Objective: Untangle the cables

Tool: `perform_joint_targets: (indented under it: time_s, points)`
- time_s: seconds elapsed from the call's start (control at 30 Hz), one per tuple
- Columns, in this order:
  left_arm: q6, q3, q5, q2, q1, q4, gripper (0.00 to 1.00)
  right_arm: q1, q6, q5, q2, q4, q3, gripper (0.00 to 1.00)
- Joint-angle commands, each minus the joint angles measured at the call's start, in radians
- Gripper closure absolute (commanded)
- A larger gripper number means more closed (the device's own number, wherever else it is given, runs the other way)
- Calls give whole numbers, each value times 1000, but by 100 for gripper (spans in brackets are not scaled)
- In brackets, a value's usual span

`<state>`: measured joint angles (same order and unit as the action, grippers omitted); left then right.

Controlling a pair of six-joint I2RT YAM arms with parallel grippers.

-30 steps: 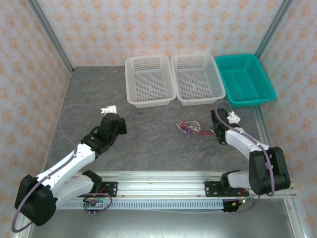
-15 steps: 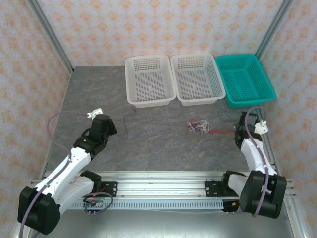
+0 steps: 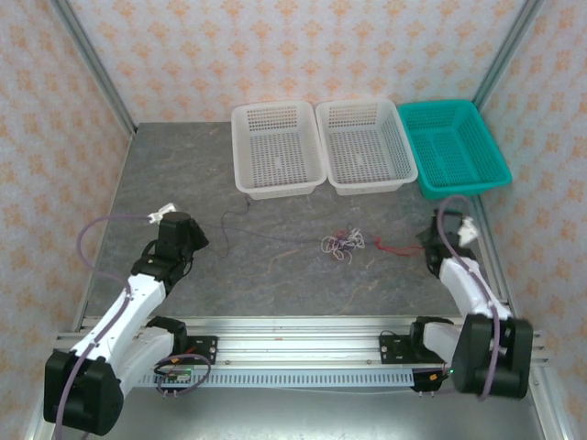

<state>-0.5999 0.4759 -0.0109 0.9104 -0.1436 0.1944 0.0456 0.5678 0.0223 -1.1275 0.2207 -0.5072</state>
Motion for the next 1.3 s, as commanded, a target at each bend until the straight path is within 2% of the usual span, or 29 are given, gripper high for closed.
perform_joint_targets:
  time_s: [0.0, 0.1, 0.2, 0.4, 0.53, 0.63, 0.7, 0.83, 1.03, 1.17, 1.27]
  points:
    - [48, -15, 186, 72, -47, -190, 100, -172, -105, -39, -81, 19, -46, 84]
    - [110, 39, 111, 121, -120, -117, 100, -215, -78, -39, -80, 60, -76, 66]
    - [115, 64, 84, 158, -129, -79, 100, -251, -116, 16, -14, 130, -131, 53]
    - [107, 75, 67, 198, -143, -91, 100, -481, -304, 119, 72, 180, -233, 32]
    - [101, 84, 55, 220, -148, -94, 100, -659, -438, -22, -36, 119, -264, 31]
    - [106, 95, 55, 231, -148, -82, 100, -725, -454, -6, -218, 157, -337, 34]
    - [108, 99, 52, 228, -149, -72, 100, -729, -443, -27, -337, 207, -407, 40]
    - [107, 96, 42, 210, -149, -61, 100, -728, -432, -40, -513, 245, -500, 40]
    - [107, 89, 28, 200, -150, -59, 100, -728, -404, -137, -595, 238, -538, 29]
    - [107, 90, 23, 207, -150, -63, 100, -729, -427, -117, -650, 243, -541, 31]
    - [110, 95, 19, 215, -149, -63, 100, -728, -440, -71, -692, 256, -561, 38]
